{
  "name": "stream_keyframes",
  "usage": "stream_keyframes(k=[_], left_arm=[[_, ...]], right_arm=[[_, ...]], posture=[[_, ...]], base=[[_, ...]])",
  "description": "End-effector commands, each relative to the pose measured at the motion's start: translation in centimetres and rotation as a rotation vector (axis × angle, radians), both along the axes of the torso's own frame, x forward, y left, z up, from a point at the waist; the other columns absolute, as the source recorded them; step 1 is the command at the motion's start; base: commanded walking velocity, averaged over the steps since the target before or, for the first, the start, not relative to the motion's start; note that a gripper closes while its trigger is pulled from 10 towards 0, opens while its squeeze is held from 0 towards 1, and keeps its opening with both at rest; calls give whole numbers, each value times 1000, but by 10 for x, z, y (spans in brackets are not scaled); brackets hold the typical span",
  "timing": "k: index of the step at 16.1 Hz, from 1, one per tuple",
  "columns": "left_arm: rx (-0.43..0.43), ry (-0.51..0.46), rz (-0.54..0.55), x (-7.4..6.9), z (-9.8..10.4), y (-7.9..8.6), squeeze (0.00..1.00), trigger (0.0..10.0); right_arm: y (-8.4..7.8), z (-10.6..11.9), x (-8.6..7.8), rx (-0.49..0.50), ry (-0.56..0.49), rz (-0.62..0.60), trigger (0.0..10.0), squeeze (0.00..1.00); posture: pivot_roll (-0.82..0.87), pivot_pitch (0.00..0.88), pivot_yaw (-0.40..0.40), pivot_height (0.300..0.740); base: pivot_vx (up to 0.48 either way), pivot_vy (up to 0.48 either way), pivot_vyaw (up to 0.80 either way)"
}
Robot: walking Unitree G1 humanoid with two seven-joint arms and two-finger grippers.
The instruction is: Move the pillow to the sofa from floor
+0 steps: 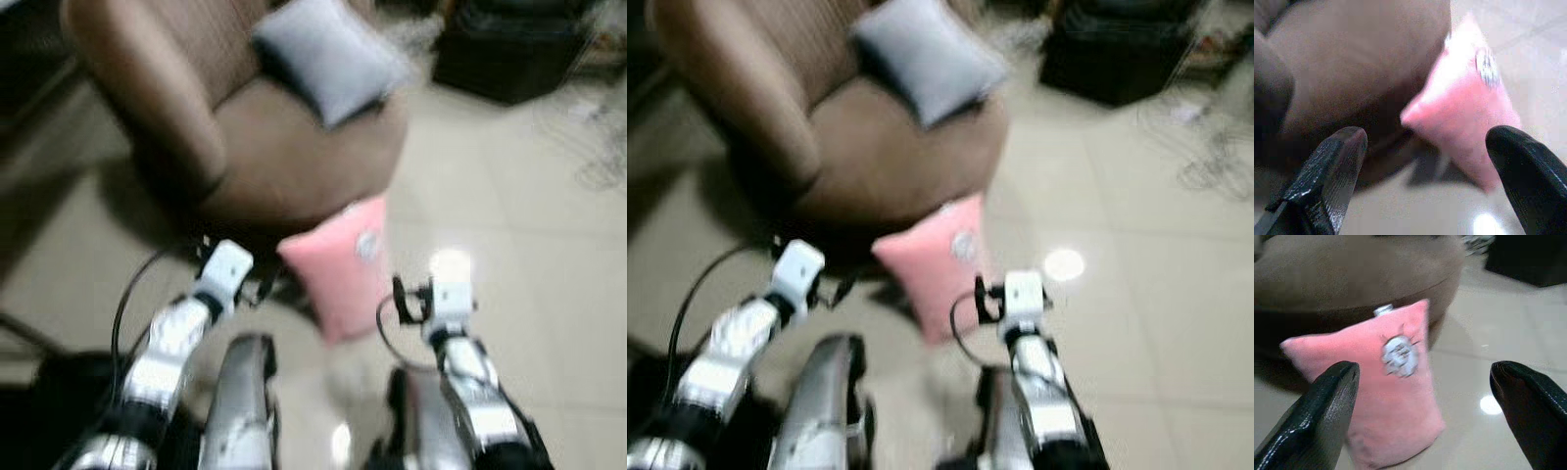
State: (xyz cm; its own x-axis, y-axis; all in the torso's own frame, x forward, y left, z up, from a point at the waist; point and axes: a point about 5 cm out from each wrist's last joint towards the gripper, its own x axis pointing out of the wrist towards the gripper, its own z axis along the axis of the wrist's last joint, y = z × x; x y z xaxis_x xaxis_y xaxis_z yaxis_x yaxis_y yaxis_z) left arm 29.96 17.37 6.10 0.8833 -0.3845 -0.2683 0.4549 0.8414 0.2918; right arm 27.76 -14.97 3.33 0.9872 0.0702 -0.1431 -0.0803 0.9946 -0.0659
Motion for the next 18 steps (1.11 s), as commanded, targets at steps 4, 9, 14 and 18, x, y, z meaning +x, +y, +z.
stream_keyframes(k=[4,9,14,18], left_arm=[[3,15,-16,-1,-1,0,1000,10000],[7,17,-26,-4,-1,1,1000,10000],[6,19,-38,-6,-1,-1,1000,10000],[24,11,-40,-5,0,-1,1000,10000]], right_arm=[[0,-5,-4,21,31,-15,10000,0],[2,-5,-4,35,37,-19,10000,0],[3,-4,-3,52,30,-11,10000,0],[3,-3,-2,52,27,-17,10000,0]], posture=[[100,194,7,525],[105,199,9,475],[104,202,8,420],[104,197,8,415]], base=[[0,0,0],[0,0,0],[0,0,0],[0,0,0]])
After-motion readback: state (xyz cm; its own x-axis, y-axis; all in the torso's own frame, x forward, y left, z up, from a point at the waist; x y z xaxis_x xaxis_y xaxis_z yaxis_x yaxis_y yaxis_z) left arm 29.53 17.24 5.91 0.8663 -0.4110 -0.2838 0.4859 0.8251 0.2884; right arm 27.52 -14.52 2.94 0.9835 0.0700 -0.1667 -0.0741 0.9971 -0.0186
